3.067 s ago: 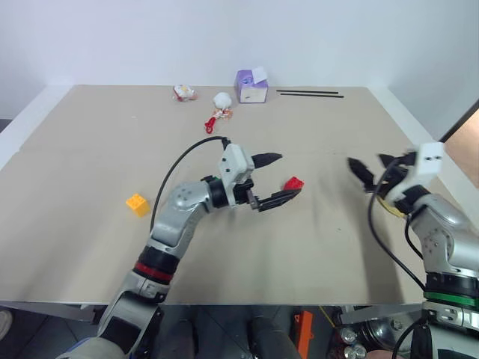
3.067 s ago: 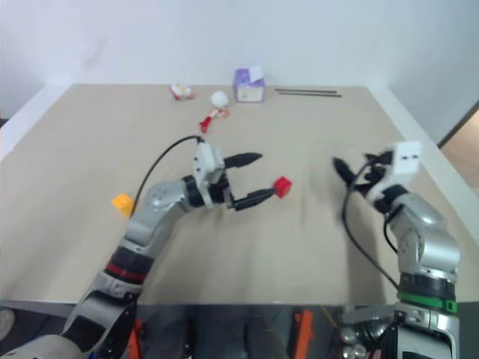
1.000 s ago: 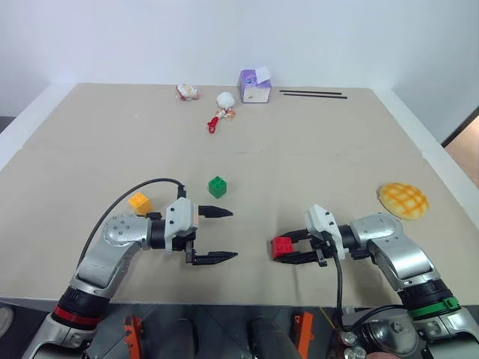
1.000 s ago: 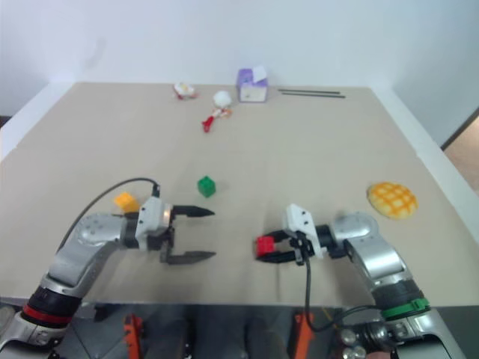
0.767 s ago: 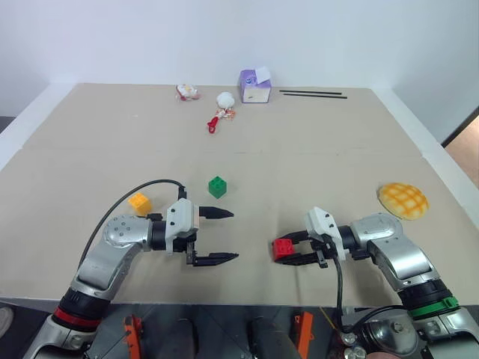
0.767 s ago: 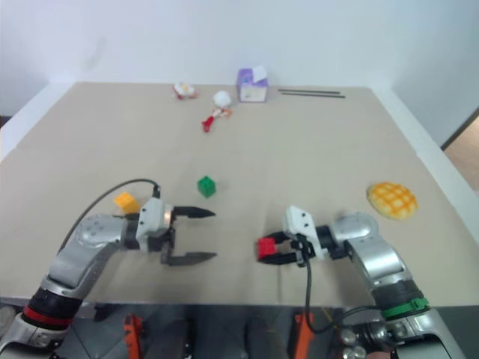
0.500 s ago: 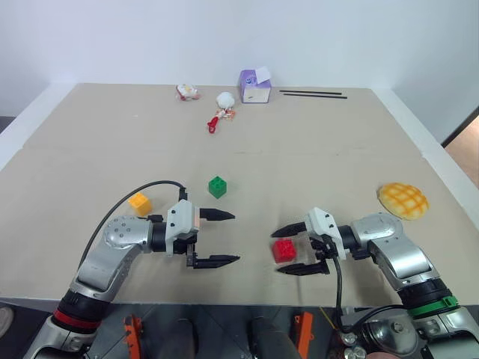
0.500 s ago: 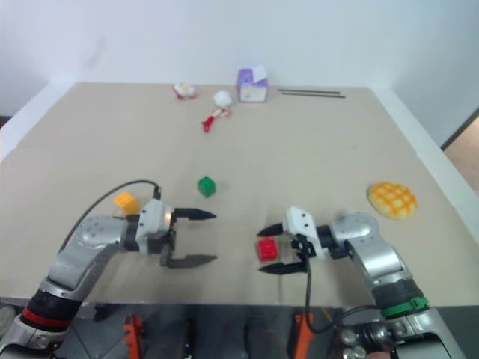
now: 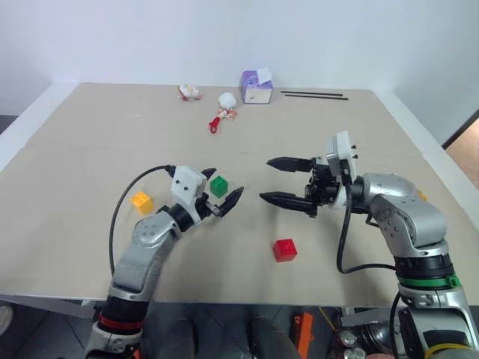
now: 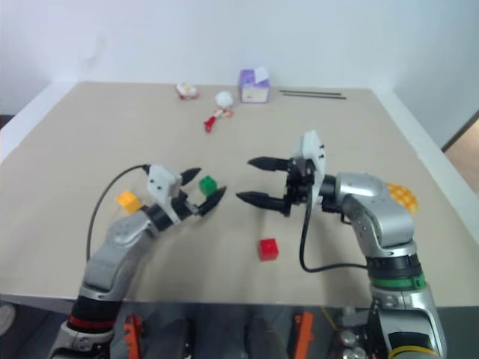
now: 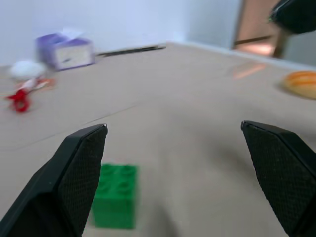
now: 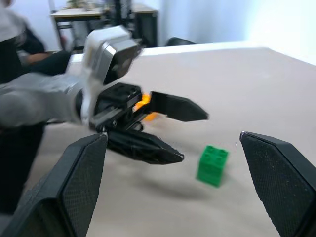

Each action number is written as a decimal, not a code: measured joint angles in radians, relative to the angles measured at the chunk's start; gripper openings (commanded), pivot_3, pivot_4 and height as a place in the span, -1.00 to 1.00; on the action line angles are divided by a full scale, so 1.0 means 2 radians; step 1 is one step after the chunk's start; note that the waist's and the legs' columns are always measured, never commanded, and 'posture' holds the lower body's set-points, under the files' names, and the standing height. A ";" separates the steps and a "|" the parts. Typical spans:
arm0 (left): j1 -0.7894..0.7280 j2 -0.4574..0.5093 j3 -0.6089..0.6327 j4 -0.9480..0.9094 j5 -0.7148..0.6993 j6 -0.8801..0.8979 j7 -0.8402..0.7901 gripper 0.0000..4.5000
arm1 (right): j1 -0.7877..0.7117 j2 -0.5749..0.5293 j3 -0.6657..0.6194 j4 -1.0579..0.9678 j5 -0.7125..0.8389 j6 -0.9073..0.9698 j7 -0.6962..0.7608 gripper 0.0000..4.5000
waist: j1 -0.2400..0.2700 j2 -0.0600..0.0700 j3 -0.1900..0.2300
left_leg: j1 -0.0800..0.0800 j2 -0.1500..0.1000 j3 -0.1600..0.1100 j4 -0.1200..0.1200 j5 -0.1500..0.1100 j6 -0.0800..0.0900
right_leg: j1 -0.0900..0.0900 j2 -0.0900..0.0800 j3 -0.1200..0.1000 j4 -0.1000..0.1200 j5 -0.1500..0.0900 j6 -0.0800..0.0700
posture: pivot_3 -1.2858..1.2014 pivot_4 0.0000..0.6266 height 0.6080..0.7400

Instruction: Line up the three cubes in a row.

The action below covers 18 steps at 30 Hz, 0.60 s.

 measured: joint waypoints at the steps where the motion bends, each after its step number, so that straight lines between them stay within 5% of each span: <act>1: -0.007 -0.002 0.000 0.015 0.007 -0.002 0.005 1.00 | 0.000 0.000 0.002 0.000 -0.003 0.000 -0.005 0.98 | 0.000 0.000 0.000 | 0.000 0.000 0.000 0.000 0.000 0.000 | 0.000 0.000 0.000 0.000 0.000 0.000 | 0.03 -0.52 1.00; 18: -0.084 0.003 0.000 0.221 0.033 -0.062 -0.033 1.00 | -0.001 -0.001 0.014 0.000 -0.027 -0.010 -0.007 0.98 | 0.000 0.000 0.000 | 0.000 0.000 0.000 -0.001 0.000 0.000 | -0.001 0.000 0.000 0.000 0.001 0.002 | 0.03 -0.52 1.00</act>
